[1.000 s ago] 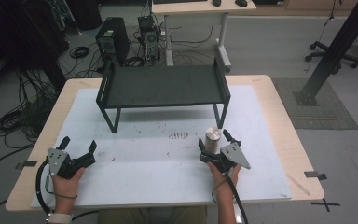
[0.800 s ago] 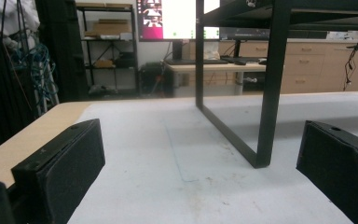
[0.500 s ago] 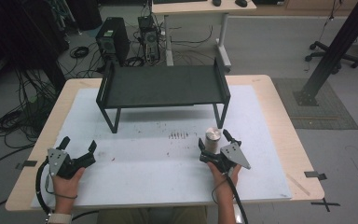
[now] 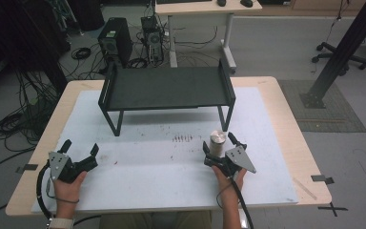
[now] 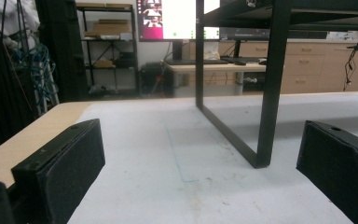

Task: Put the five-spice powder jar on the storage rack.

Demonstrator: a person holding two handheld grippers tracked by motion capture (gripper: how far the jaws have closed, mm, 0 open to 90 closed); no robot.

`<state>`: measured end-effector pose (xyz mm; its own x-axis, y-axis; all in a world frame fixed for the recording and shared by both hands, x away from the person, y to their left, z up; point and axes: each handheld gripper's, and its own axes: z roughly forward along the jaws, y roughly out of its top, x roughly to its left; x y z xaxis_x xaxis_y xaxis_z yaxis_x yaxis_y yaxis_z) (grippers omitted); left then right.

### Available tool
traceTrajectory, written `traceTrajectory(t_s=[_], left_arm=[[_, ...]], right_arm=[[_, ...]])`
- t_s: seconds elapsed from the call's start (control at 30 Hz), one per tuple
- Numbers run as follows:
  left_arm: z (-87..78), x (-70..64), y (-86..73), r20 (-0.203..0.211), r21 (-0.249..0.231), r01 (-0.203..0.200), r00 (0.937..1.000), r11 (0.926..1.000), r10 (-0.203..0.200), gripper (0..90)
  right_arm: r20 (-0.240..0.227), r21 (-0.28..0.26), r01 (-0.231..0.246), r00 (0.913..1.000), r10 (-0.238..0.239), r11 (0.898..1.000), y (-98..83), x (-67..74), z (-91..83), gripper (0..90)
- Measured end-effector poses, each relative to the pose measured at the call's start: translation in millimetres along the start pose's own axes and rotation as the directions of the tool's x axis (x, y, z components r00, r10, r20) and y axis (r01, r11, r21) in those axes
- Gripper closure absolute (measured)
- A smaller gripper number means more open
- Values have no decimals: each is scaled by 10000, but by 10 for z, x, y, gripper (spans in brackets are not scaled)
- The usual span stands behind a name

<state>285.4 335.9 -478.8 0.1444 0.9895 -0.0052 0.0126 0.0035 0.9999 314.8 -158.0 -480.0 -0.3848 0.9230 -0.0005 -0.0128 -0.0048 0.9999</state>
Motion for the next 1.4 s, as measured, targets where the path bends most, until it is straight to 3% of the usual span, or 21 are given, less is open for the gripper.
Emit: traceTrajectory(t_s=[0.3, 0.5, 0.57, 0.9, 1.4], left_arm=[[0, 1, 0, -5, -6, 2, 10000, 10000, -2, 11], [0, 1, 0, -15, 1, -3, 10000, 10000, 3, 11], [0, 1, 0, -12, 0, -9, 10000, 10000, 9, 11], [0, 0, 0, -12, -6, -5, 10000, 10000, 5, 11], [1, -2, 0, -15, -29, 15, 10000, 10000, -15, 11]], right_arm=[[-35, -37, 21, 10000, -21, 10000, -1, 1, -2, 63], [-153, -99, 95, 9998, -97, 9999, -2, 4, -7, 167], [-205, -89, 130, 9997, -132, 9999, -2, 5, -7, 254], [-193, -98, 172, 9997, -174, 9998, -2, 8, -10, 422], [-110, -127, 219, 9997, -220, 9997, -3, 15, -14, 432]])
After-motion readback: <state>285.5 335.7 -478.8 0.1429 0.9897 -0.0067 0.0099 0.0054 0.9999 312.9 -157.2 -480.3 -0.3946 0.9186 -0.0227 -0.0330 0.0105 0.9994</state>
